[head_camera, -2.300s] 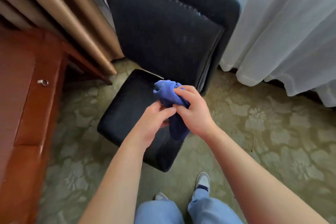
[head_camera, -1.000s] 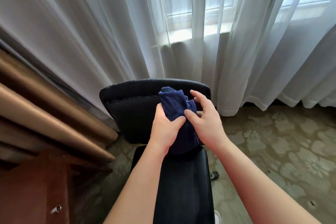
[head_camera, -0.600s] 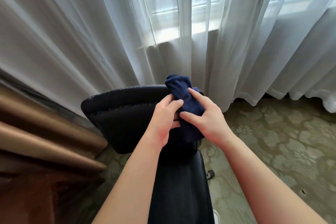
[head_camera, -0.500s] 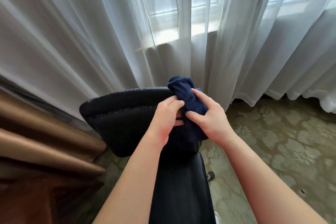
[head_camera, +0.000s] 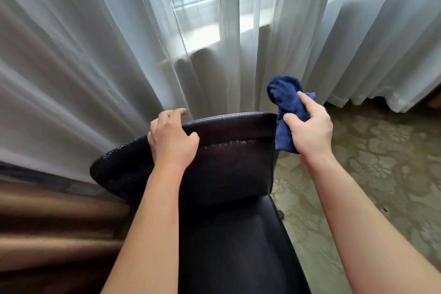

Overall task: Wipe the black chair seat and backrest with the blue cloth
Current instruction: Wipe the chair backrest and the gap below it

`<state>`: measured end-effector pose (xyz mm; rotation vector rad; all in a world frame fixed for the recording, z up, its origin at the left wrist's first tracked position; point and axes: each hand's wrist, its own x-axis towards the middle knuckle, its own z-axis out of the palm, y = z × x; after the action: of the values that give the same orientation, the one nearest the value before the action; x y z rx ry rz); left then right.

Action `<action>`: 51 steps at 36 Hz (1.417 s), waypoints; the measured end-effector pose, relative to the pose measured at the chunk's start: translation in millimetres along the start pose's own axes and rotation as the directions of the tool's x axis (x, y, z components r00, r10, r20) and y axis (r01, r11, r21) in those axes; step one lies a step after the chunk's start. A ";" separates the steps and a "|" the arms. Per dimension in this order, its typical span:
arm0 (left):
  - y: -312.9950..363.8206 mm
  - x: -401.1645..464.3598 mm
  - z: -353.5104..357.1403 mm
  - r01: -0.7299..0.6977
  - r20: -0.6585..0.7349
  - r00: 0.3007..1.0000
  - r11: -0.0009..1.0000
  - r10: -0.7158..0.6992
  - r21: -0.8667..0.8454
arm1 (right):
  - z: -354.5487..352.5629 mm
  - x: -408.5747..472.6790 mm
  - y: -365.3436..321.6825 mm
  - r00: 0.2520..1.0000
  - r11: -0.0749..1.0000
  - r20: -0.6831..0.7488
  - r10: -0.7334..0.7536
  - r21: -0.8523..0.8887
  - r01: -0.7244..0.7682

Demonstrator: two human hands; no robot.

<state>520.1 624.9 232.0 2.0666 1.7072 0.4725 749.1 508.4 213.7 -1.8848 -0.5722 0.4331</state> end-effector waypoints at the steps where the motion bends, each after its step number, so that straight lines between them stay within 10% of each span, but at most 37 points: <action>1: -3.8 4.2 0.0 -0.009 0.012 1.000 0.998 0.008 0.055 | 2.2 2.0 -0.6 1.000 1.000 -0.025 -0.009 0.000 0.009; 17: -29.0 36.4 5.6 -0.005 0.095 0.995 0.947 -0.027 0.320 | 36.6 21.4 5.9 0.990 0.930 0.142 0.008 -0.364 0.044; 51: -37.7 53.1 3.5 -0.078 0.089 0.995 0.947 0.053 0.311 | 140.5 -40.6 -29.9 0.898 0.631 0.316 -0.306 -0.639 0.439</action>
<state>500.3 682.8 209.3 2.3341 1.7639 0.1395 634.0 600.8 191.5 -2.3650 -1.3861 0.0916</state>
